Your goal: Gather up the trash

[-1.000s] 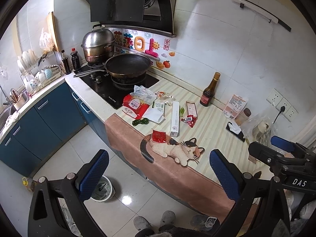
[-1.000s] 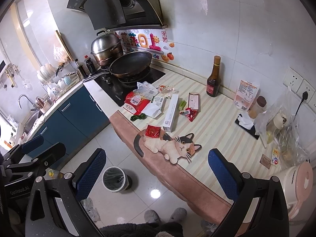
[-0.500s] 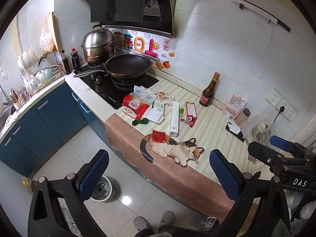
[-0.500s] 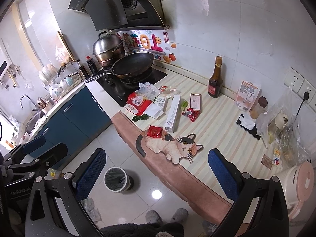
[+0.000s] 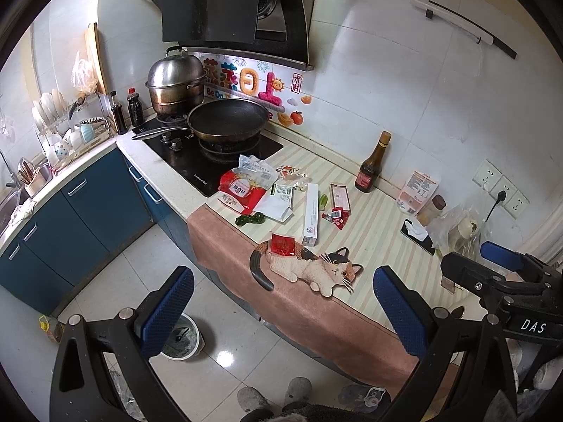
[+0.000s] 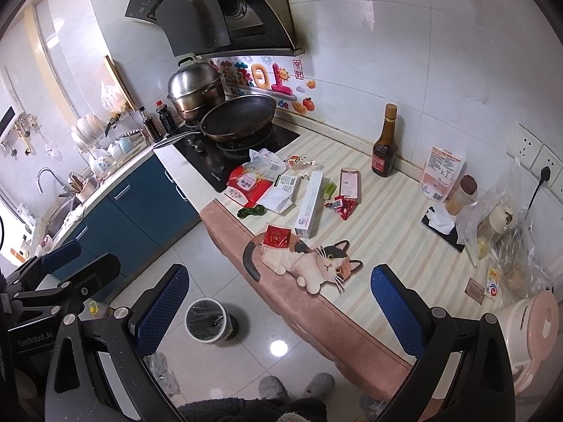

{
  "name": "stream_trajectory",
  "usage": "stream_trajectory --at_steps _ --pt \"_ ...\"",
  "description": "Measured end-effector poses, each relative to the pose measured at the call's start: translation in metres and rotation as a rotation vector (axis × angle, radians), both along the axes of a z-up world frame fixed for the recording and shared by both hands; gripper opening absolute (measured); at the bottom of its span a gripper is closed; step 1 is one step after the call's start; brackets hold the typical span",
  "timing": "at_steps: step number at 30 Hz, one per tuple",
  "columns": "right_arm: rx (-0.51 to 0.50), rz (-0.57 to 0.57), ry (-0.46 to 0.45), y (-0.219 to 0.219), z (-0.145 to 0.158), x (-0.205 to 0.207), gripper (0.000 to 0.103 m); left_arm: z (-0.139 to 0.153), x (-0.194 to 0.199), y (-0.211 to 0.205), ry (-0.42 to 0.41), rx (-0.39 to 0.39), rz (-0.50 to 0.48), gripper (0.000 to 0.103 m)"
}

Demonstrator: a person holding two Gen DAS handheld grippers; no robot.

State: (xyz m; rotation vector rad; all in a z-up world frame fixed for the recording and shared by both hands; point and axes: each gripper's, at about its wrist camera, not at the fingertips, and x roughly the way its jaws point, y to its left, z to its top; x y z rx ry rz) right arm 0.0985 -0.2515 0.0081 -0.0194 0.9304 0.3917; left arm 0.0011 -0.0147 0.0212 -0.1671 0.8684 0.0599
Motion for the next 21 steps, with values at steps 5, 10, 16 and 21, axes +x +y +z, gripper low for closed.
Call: stream_trajectory --at_steps 5,10,16,21 --pt "0.000 0.000 -0.001 0.0009 0.0010 -0.0005 0.103 0.0010 0.0001 -0.0006 -0.002 0.000 0.001 0.103" --pt "0.002 0.001 -0.001 0.0027 0.0033 0.0001 0.103 0.0007 -0.0006 -0.0002 -0.001 -0.002 -0.001 0.103" --pt "0.004 0.001 -0.003 0.0026 0.0031 -0.0010 0.103 0.0018 -0.0008 -0.0010 -0.002 -0.004 -0.001 0.103" --pt "0.005 0.000 -0.005 0.0017 0.0026 -0.0017 0.103 0.0007 -0.0013 -0.0004 -0.005 -0.002 -0.001 0.103"
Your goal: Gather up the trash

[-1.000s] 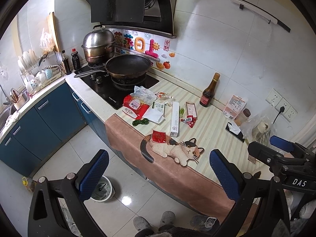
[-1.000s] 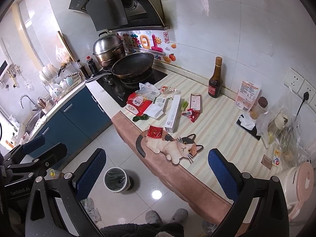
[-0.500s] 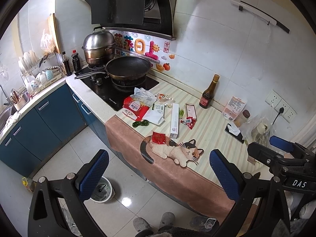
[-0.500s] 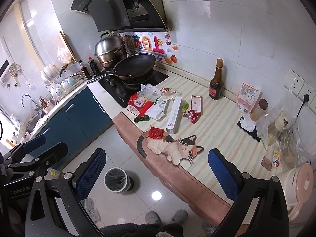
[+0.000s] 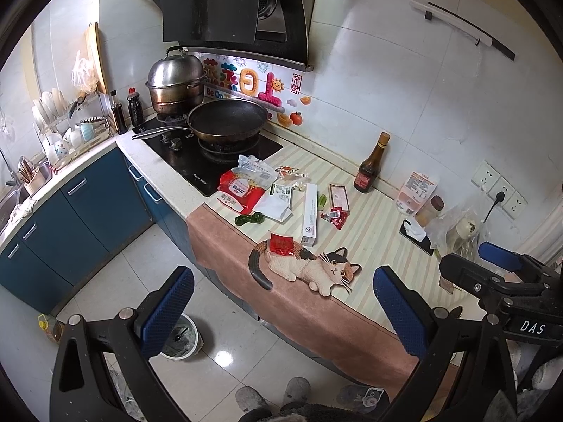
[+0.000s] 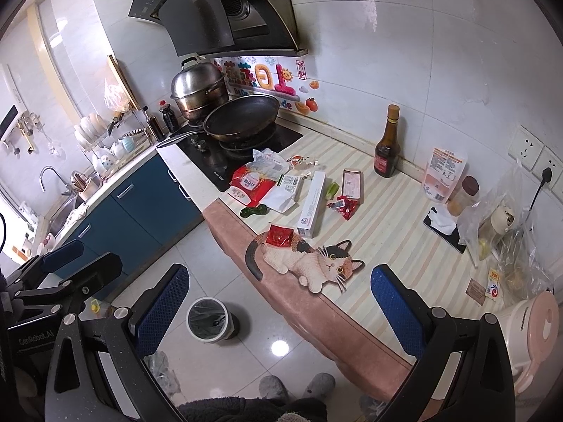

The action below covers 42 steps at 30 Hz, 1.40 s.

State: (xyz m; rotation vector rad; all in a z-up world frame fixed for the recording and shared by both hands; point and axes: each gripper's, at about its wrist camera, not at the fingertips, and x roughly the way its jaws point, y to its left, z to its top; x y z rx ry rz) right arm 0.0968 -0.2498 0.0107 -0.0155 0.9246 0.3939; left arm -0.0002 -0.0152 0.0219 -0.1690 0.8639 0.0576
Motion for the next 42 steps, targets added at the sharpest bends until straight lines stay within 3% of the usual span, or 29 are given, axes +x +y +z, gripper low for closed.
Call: stream_trajectory --at_steps 18,23,26,29,32,36,39,42 --pt "0.007 0.000 -0.002 0.014 0.007 -0.001 0.103 0.007 0.002 -0.002 -0.009 0.001 0.008 0.103" --pt "0.006 -0.086 -0.010 0.029 0.001 0.001 0.103 -0.002 0.016 0.011 -0.042 0.138 0.117 0.103" --pt "-0.019 -0.170 -0.015 0.033 -0.016 0.005 0.103 -0.025 0.031 0.021 -0.040 0.230 0.169 0.103" --pt "-0.033 -0.267 0.004 0.025 -0.045 0.021 0.103 -0.062 0.058 0.033 0.022 0.291 0.179 0.103" --pt "-0.014 -0.337 0.065 0.015 -0.081 0.051 0.103 -0.104 0.089 0.047 0.130 0.299 0.177 0.103" --pt "-0.015 -0.384 0.152 0.006 -0.131 0.099 0.102 -0.157 0.121 0.059 0.254 0.238 0.151 0.103" --pt "-0.028 -0.370 0.187 0.004 -0.171 0.137 0.076 -0.194 0.150 0.055 0.317 0.239 0.142 0.103" --pt "-0.017 -0.341 0.281 0.008 -0.212 0.185 0.072 -0.232 0.186 0.054 0.398 0.274 0.165 0.103"
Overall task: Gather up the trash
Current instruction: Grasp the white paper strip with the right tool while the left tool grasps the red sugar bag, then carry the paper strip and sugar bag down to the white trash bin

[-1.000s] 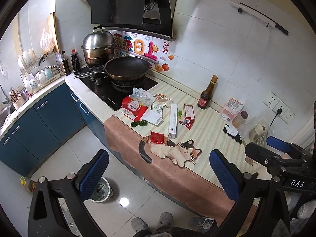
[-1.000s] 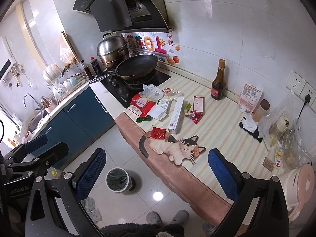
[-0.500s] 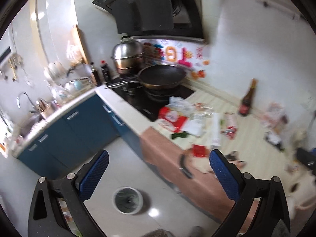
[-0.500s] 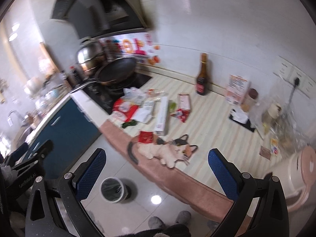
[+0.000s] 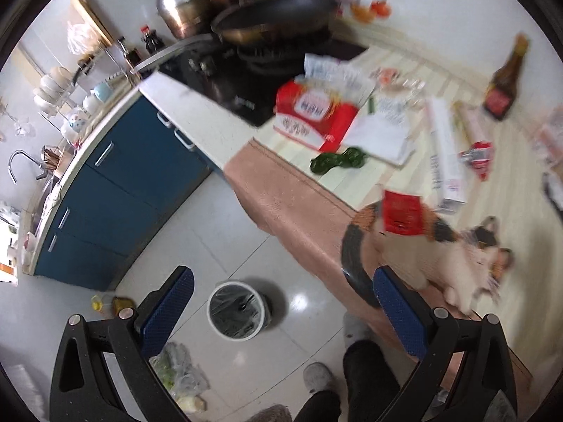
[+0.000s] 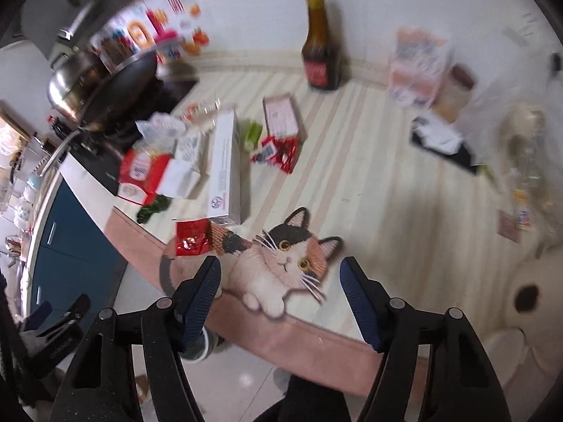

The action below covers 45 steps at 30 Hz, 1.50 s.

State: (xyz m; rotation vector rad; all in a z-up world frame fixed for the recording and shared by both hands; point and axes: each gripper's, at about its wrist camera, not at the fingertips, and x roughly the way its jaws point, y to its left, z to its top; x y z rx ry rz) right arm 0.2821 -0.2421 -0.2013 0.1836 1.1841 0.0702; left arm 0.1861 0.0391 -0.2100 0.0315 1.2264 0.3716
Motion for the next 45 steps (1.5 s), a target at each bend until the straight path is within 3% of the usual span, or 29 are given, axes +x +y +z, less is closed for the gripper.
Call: stream_trajectory --at_steps 6,11,14,16,18,19,22,24,26,31,33,35,36,40,45 --pt "0.046 0.064 0.115 0.026 -0.063 0.090 0.072 -0.066 0.067 0.033 0.132 -0.014 0.143 0.103" --pt "0.046 0.126 0.189 0.070 -0.113 0.155 0.072 -0.087 0.095 0.060 0.177 -0.021 0.217 0.103" --pt "0.031 0.162 0.229 0.094 -0.138 0.182 0.072 -0.092 0.109 0.080 0.175 -0.070 0.278 0.103" --pt "0.023 0.191 0.257 0.107 -0.154 0.196 0.071 -0.095 0.117 0.093 0.173 -0.143 0.316 0.103" --pt "-0.006 0.217 0.277 0.118 -0.162 0.204 0.046 -0.099 0.124 0.103 0.164 -0.241 0.351 0.103" --pt "-0.024 0.227 0.274 0.120 -0.165 0.208 0.040 -0.101 0.128 0.109 0.154 -0.304 0.370 0.103" --pt "-0.019 0.203 0.270 0.112 -0.165 0.216 0.037 -0.109 0.141 0.128 0.090 -0.488 0.433 0.100" --pt "-0.001 0.178 0.279 0.103 -0.165 0.224 0.037 -0.116 0.153 0.138 0.044 -0.580 0.461 0.092" --pt "0.001 0.161 0.284 0.096 -0.166 0.231 0.037 -0.126 0.168 0.145 0.032 -0.645 0.474 0.076" --pt "-0.028 0.163 0.284 0.096 -0.170 0.248 0.037 -0.129 0.196 0.146 0.009 -0.615 0.437 0.069" --pt "-0.032 0.162 0.281 0.097 -0.171 0.252 0.037 -0.128 0.204 0.143 0.016 -0.588 0.428 0.054" --pt "-0.035 0.160 0.276 0.105 -0.172 0.258 0.037 -0.127 0.207 0.135 0.019 -0.559 0.387 0.011" --pt "-0.032 0.158 0.275 0.108 -0.173 0.259 0.037 -0.125 0.207 0.133 0.018 -0.550 0.375 0.004" --pt "-0.028 0.153 0.254 0.129 -0.177 0.258 0.037 -0.103 0.198 0.121 -0.027 -0.488 0.323 0.000" --pt "-0.011 0.144 0.238 0.121 -0.165 0.242 0.036 -0.066 0.178 0.132 -0.104 -0.444 0.302 0.000"
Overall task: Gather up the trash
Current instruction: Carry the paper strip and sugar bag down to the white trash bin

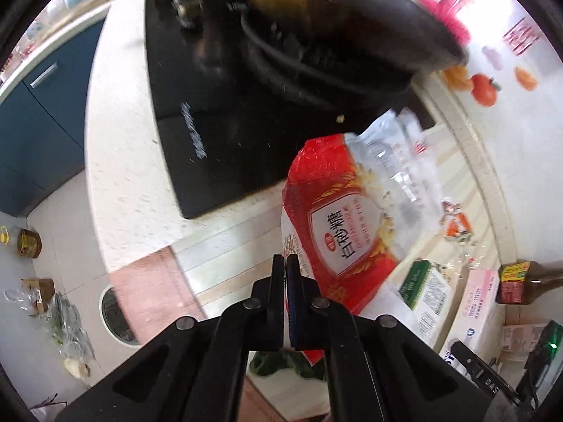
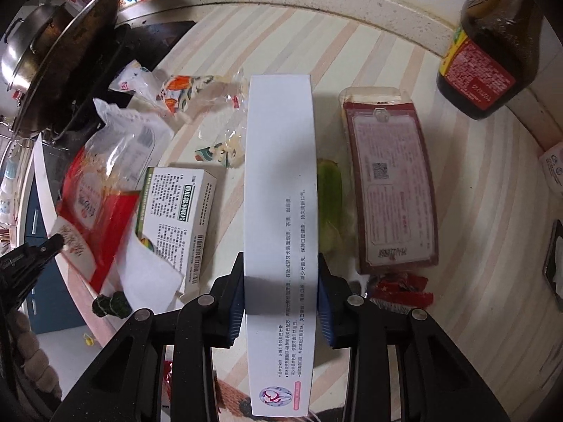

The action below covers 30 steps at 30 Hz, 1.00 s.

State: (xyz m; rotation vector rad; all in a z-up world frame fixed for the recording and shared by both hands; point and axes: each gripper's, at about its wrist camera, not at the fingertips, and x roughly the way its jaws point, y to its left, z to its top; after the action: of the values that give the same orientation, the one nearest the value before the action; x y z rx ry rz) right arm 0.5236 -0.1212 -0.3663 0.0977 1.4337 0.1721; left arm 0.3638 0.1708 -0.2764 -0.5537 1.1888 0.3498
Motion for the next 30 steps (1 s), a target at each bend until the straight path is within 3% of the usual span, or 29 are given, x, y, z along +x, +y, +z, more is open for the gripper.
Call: stream_trajectory --at_steps 10,18,25,30 --pt "0.037 0.003 -0.045 -0.008 0.029 -0.019 0.036 0.077 -0.037 -0.004 -0.099 0.213 -0.008 0.000" --pt "0.041 0.099 -0.150 0.012 0.075 -0.036 0.036 0.130 -0.063 -0.005 -0.128 0.382 0.008 0.000" --pt "0.106 0.208 -0.196 0.051 0.118 -0.061 0.036 0.162 -0.111 0.022 -0.158 0.425 0.100 0.000" --pt "0.139 0.290 -0.196 0.098 0.131 -0.085 0.036 0.168 -0.157 0.055 -0.162 0.428 0.183 0.000"
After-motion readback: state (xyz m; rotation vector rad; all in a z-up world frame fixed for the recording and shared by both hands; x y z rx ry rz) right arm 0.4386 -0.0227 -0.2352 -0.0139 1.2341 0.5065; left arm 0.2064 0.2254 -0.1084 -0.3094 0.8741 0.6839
